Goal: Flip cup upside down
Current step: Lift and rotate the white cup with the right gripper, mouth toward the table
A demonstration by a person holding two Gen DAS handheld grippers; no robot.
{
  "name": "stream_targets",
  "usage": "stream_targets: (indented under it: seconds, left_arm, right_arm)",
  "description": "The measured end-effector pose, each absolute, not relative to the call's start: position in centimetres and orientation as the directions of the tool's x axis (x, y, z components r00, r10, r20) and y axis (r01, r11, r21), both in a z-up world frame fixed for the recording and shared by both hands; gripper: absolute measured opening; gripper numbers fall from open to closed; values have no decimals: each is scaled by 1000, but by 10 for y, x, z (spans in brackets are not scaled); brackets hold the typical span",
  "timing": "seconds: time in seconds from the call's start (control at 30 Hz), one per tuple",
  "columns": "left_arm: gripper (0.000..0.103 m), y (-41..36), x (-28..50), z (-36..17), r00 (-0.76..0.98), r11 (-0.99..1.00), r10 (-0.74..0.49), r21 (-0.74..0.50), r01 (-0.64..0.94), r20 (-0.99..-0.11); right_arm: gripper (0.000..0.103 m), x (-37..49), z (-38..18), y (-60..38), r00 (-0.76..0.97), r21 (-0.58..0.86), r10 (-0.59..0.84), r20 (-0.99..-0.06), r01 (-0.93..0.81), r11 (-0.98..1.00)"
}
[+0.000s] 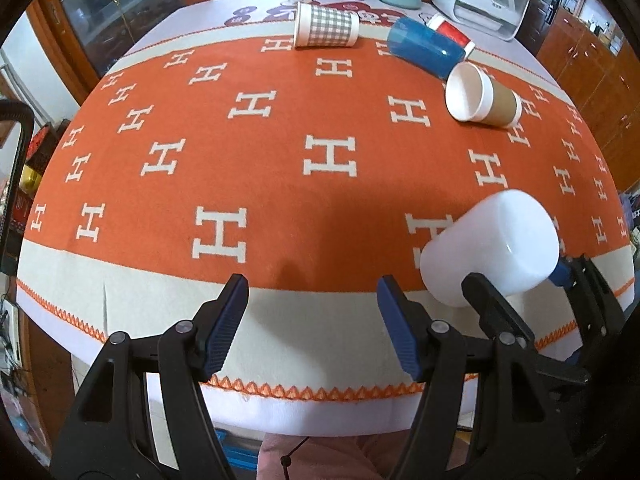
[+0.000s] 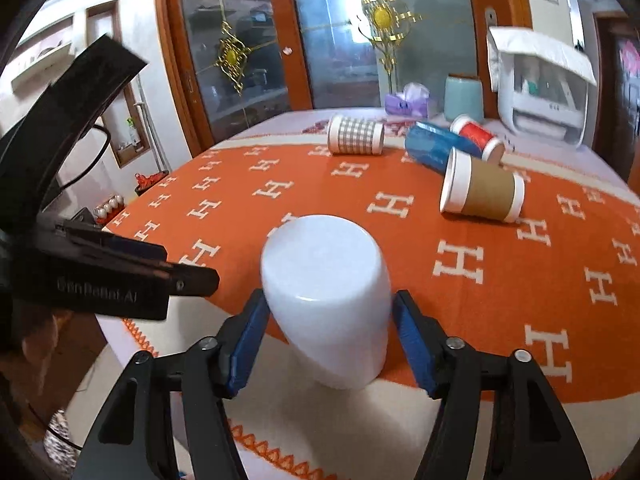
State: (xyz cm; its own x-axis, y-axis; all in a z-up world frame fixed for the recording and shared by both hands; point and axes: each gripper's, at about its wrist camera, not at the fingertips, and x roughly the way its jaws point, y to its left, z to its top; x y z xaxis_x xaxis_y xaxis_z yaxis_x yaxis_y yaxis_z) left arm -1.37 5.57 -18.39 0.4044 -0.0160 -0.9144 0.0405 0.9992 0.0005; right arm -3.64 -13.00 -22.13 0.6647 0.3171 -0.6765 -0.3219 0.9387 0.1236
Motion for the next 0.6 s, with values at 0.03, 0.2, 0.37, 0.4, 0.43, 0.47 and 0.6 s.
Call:
stream_targets:
  seconds: [0.03,0.2,0.37,0.4,0.43,0.47,0.6]
  left_arm:
    - [64,56,-14,-184,401,999,-15,1,38,-916]
    - [64,58,-20,-183,406,999,-15,-1,35,-914]
    - [64,58,-26,-177,411,999,-26,-11,38,-911]
    - [64,57,-28,-174,414,999,-25,-9,39,-910]
    - [64,56,-30,-172,417,999,-24,-8,40,-908]
    - [64,55,-32,-170,420,999,-22,-5,42,-907]
    - [64,47,-37,-157,438,998,-17,8,55,-899]
  right_arm:
    - [72,-37,-218,-131,664,135,326,-673,-323,937]
    - [80,-45,-195,-136,656,186,359,-664,-319,929]
    - [85,-44,-175,-153,621,289,364,-694,-223,931]
    - [85,-44,-171,-156,620,288,350,-702,-201,936]
    - [85,-44,-167,-158,621,277,327,-712,-179,944]
    - [85,-44,-162,-159,623,261,303,-721,-161,952]
    - [85,-44,-142,-163,628,198,226,-745,-115,973]
